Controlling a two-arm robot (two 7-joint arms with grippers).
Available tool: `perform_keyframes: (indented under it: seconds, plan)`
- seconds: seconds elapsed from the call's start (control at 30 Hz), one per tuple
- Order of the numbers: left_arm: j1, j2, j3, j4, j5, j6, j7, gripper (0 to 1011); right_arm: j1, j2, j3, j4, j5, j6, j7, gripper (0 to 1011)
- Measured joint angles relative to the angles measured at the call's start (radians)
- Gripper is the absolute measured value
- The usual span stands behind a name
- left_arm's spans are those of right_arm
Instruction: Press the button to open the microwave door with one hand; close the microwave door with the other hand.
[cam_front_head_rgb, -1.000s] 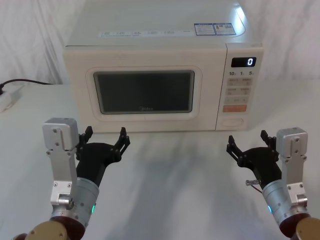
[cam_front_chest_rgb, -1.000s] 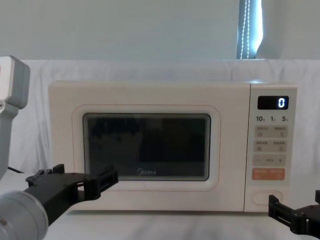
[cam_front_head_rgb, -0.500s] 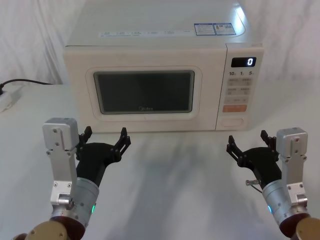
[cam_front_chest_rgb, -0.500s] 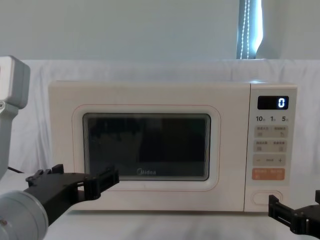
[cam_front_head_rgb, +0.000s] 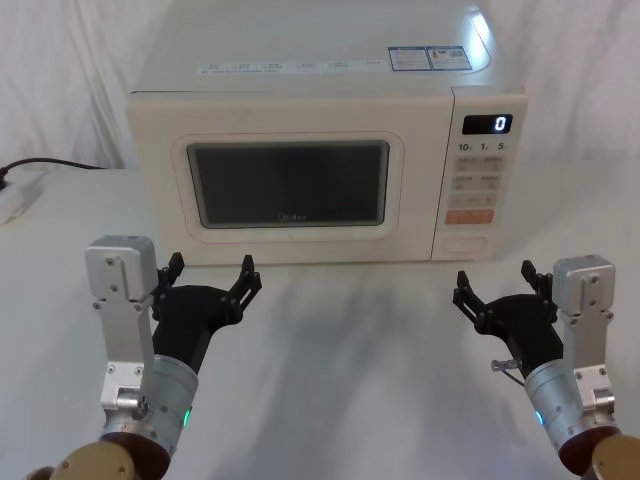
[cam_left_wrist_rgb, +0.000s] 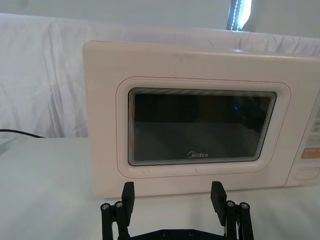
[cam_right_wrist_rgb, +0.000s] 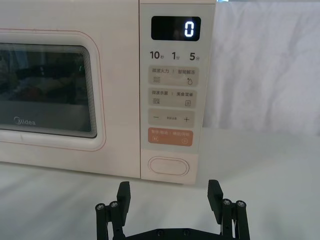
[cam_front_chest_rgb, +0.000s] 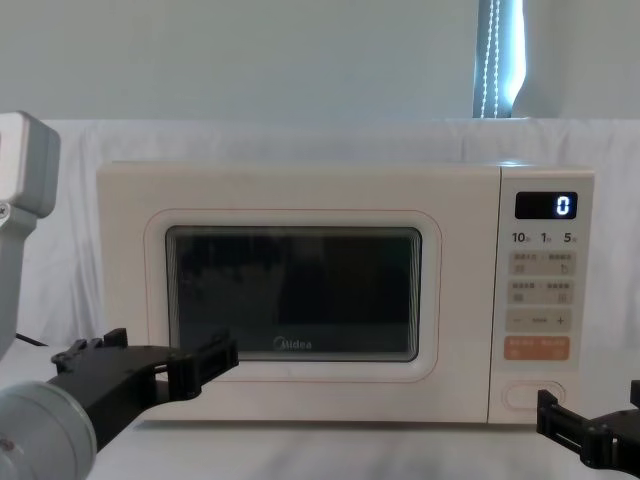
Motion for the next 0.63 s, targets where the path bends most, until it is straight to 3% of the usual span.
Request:
perform_keyframes:
  seconds: [0.63]
  plan:
    - [0.000,0.000,0.000,0.000,0.000,0.000,0.000,1001,0.000,0.000,0.000,0.000,0.000,0.000,0.000,1002]
